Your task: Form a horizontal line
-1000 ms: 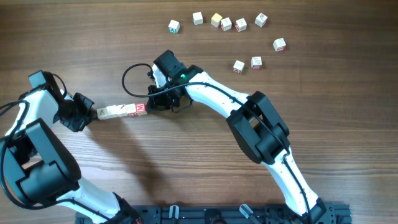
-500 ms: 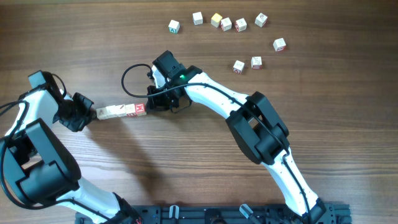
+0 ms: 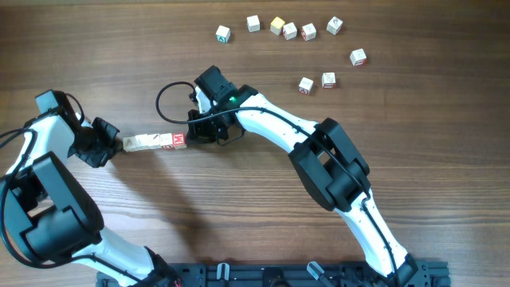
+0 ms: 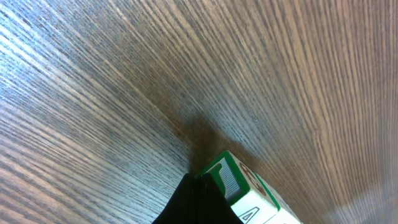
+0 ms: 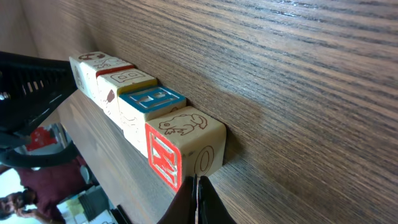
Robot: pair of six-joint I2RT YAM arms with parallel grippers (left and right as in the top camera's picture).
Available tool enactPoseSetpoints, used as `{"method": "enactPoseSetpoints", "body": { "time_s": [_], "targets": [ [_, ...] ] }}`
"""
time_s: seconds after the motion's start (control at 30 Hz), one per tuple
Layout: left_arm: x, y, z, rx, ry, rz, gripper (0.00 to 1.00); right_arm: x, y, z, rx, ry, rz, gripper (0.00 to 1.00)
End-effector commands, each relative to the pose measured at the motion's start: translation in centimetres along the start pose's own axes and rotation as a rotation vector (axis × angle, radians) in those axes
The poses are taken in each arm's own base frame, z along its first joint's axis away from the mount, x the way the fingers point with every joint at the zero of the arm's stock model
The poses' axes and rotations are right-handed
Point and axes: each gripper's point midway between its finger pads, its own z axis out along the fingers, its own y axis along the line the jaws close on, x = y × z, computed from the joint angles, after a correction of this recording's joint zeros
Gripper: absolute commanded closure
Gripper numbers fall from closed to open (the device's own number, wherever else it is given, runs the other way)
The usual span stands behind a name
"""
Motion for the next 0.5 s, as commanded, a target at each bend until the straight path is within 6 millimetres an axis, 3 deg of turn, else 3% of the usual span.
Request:
{"method": "enactPoseSetpoints", "body": {
  "time_s": [0.0, 0.23, 0.47],
  "targets": [
    [0.0, -0.3, -0.1, 0.017, -0.005, -0.002, 0.95, 0.8, -0.4, 1.0, 0.005, 0.023, 0.015, 0.95],
    [-0.6, 1.4, -0.2, -0.078, -0.042, -0.005, 0.95, 0.8, -0.8, 1.0, 0.024, 0.018, 0.021, 0.94],
    [-0.7, 1.5, -0.2, -0.089, -0.049, -0.005, 0.95, 0.9, -0.9, 1.0, 0.027, 0.02, 0.037, 0.95]
  ]
}}
